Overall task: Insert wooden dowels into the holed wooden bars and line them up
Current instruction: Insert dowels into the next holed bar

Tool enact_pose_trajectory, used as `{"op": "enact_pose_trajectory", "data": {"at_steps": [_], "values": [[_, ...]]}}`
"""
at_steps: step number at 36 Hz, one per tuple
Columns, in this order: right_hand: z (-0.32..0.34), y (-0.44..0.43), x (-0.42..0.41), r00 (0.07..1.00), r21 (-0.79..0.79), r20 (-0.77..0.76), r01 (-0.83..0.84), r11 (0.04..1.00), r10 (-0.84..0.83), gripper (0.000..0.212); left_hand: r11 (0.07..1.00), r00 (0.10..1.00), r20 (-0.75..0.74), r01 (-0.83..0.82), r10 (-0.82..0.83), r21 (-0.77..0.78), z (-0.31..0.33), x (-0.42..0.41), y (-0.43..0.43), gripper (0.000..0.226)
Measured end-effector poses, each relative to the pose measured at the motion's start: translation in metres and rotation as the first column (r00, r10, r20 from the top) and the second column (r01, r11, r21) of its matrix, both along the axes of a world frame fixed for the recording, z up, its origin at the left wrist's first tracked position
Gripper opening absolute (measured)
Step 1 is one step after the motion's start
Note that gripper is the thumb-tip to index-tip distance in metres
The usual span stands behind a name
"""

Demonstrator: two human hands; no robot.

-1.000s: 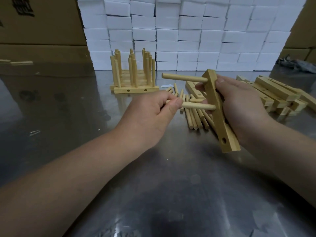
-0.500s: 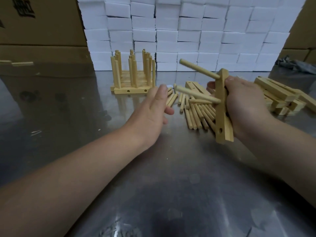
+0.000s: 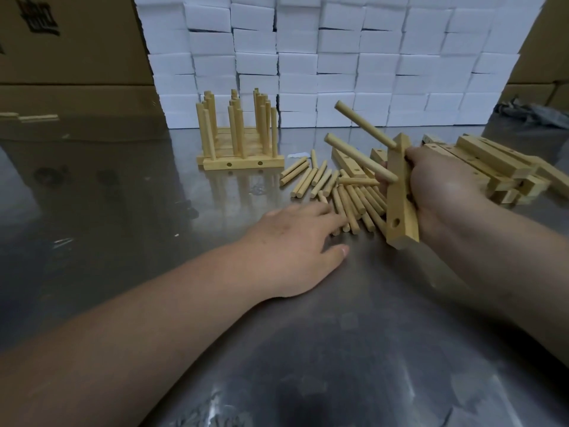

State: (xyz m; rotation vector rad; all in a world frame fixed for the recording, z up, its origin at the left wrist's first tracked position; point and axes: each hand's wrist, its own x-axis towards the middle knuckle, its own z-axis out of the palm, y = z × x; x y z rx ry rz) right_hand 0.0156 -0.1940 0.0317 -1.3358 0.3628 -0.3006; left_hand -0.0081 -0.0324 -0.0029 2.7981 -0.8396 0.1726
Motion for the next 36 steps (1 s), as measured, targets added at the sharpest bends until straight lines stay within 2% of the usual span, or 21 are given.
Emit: {"op": "enact_pose_trajectory", "data": {"at_steps": [4,10,14,17,21,25,30,36], "values": [[0.000,-0.001,-0.002,0.998,0.084,0.007,-0.055,0.995,0.055,0.019,0.991,0.992,0.078,-0.096,0.104,-0.095,0.003,0.001,0.003,0.025],[0.001,-0.001,-0.002,0.995,0.126,0.031,-0.098,0.987,0.095,0.015,0.960,0.964,0.092,-0.235,0.250,-0.151,0.005,0.001,0.004,0.012],[0.000,0.000,-0.001,0.995,0.181,0.048,-0.099,0.978,0.092,0.011,0.916,0.928,-0.019,-0.370,0.372,-0.152,0.009,0.001,0.004,0.017],[0.000,-0.001,0.000,0.996,0.202,0.054,-0.081,0.976,0.071,0.014,0.894,0.910,-0.010,-0.409,0.414,-0.183,0.013,0.002,0.006,0.027],[0.001,-0.002,0.002,0.997,0.243,0.048,-0.063,0.968,0.052,0.014,0.882,0.923,0.121,-0.300,0.364,-0.363,0.017,-0.003,0.010,0.029],[0.001,-0.003,0.003,0.998,0.256,0.037,-0.051,0.965,0.043,0.015,0.862,0.957,0.172,-0.122,0.234,-0.492,0.017,-0.010,0.010,0.027],[0.002,-0.001,0.000,0.995,0.236,0.028,-0.100,0.967,0.096,0.018,0.866,0.982,0.179,0.041,0.056,-0.498,0.016,-0.016,0.006,0.028],[0.001,0.000,0.001,0.990,0.228,0.059,-0.135,0.964,0.124,0.019,0.891,0.978,0.208,0.068,0.030,-0.449,0.017,-0.017,0.006,0.028]]}}
